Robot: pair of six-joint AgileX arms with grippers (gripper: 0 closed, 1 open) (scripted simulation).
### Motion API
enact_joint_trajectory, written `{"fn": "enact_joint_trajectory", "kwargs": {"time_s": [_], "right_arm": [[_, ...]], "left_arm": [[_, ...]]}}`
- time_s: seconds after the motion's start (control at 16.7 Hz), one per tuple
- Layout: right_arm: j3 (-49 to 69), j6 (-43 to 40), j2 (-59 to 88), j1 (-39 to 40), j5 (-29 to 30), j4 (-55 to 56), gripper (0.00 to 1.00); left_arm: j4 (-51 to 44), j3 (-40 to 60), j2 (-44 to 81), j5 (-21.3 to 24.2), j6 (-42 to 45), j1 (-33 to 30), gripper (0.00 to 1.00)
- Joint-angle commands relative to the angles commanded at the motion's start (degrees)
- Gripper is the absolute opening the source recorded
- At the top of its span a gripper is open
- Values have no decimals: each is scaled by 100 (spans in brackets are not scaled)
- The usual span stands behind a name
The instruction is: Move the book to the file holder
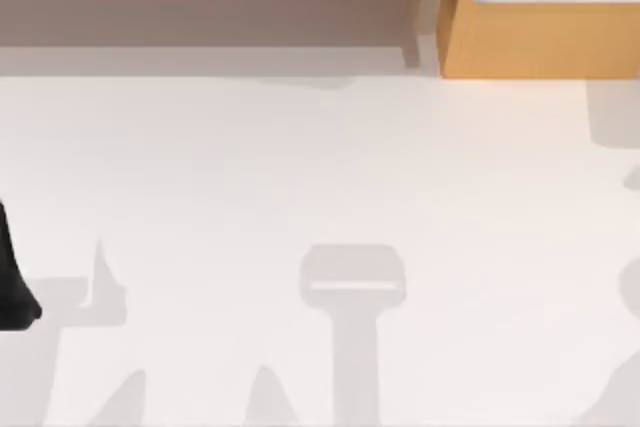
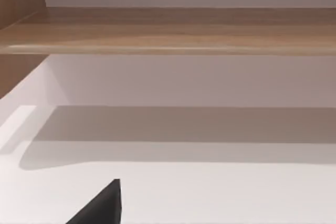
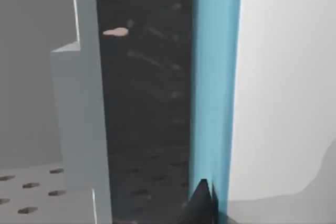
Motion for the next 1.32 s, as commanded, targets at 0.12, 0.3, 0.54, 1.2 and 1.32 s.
{"fn": "enact_joint_trajectory", "kwargs": {"time_s": [0.12,0.3,0.54,1.2,1.32], "right_arm": [[-20,3,-17,25,-9,5,0],[163,23,126,71,42,-8,0],[448,55,369,147,140,-51,0],[641,64,532,207,207,-84,38],[641,64,532,207,207,-84,53]], "left_arm": [[0,0,0,0,0,0,100],[0,0,0,0,0,0,100],[0,0,0,0,0,0,100],[0,0,0,0,0,0,100],[0,0,0,0,0,0,100]]}}
